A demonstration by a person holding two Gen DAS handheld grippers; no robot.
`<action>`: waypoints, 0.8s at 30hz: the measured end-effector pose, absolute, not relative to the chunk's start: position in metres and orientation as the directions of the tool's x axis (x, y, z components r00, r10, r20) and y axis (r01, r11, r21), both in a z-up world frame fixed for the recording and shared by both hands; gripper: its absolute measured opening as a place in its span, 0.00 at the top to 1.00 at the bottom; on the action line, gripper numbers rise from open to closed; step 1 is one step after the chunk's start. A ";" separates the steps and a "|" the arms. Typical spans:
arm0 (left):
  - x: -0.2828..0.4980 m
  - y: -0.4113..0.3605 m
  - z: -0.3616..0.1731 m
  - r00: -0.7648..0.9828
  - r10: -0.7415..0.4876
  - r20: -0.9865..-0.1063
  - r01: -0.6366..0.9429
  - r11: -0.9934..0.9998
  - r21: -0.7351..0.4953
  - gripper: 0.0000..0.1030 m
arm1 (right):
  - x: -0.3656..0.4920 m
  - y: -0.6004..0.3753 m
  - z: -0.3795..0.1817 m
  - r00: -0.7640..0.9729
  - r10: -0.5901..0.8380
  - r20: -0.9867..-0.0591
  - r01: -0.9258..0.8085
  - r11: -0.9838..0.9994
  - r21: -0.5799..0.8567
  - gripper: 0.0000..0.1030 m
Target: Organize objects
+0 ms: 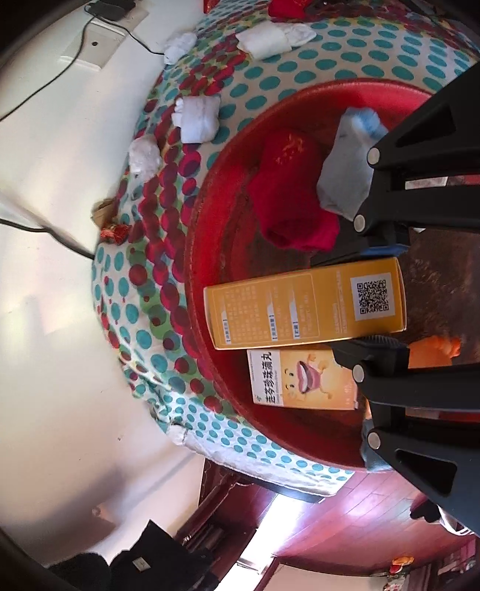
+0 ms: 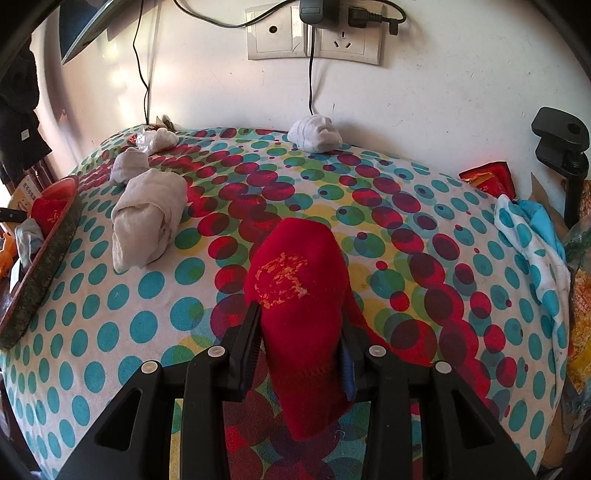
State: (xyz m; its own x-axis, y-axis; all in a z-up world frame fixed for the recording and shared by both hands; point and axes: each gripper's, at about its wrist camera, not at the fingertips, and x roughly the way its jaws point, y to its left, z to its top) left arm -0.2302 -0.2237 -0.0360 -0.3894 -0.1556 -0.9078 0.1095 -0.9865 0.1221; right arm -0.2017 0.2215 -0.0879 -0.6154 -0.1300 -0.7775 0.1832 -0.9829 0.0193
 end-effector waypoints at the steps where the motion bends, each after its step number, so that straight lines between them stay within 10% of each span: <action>1: -0.232 -0.225 -0.038 -0.388 -0.164 -0.907 0.113 -0.985 0.130 0.69 | -0.202 0.221 -0.088 -0.615 -0.129 -0.778 0.183 -0.983 0.018 0.66; 24: -0.233 -0.237 -0.039 -0.393 -0.249 -0.885 0.152 -0.967 0.205 0.62 | -0.202 0.219 -0.089 -0.616 -0.111 -0.780 0.185 -0.983 -0.007 0.65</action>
State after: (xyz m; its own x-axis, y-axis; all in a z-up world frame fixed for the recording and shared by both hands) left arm -0.2333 -0.2367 -0.0386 -0.3935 -0.2488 -0.8850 0.1515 -0.9671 0.2045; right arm -0.2019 0.2188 -0.0893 -0.6164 -0.1107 -0.7796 0.1850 -0.9827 -0.0067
